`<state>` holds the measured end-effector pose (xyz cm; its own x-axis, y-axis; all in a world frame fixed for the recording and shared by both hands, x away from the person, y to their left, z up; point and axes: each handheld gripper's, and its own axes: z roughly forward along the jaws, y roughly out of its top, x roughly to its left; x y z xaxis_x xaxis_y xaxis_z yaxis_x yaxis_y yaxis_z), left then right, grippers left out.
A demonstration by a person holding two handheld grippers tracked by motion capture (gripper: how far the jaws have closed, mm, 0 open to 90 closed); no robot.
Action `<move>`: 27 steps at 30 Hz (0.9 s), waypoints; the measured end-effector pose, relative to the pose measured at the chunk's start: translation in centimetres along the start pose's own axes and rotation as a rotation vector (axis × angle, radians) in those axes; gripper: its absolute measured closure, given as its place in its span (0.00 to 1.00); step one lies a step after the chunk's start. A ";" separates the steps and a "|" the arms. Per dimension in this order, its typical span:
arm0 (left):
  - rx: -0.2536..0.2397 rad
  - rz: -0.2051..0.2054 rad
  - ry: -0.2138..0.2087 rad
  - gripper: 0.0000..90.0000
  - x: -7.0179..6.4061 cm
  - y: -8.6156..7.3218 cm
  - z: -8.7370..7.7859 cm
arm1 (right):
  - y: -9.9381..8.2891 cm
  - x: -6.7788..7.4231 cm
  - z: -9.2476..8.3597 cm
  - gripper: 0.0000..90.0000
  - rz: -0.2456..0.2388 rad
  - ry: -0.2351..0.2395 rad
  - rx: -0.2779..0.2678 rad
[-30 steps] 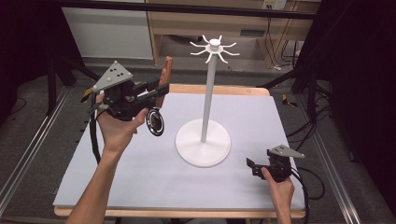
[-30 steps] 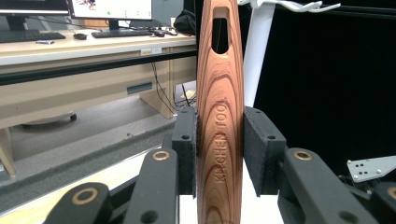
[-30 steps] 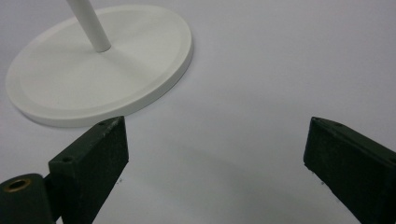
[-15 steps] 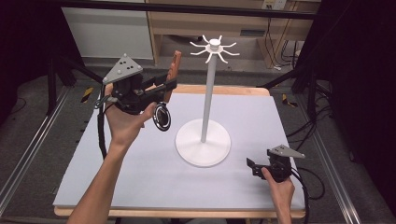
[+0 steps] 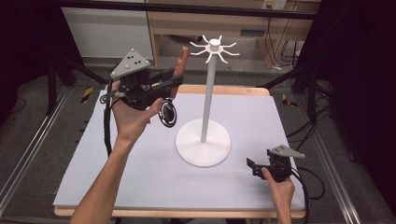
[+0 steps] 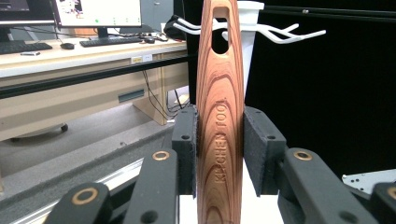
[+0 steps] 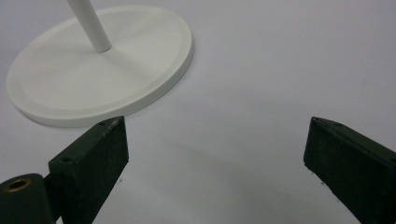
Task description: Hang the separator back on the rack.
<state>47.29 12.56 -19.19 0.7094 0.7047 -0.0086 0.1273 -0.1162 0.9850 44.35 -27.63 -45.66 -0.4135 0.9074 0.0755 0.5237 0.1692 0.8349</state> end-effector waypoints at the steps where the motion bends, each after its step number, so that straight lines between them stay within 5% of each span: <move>1: 0.001 0.003 0.001 0.75 0.0 0.0 0.0 | 0.0 0.0 0.0 0.08 -0.002 0.000 0.000; 27: 0.024 0.007 -0.011 0.75 -0.4 0.2 2.1 | 0.1 0.0 -0.1 0.08 0.005 0.002 -0.006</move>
<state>48.50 10.72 -19.32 0.7179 0.6962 -0.0034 0.1386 -0.1381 0.9807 44.32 -27.69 -45.56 -0.4127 0.9073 0.0806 0.5210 0.1625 0.8379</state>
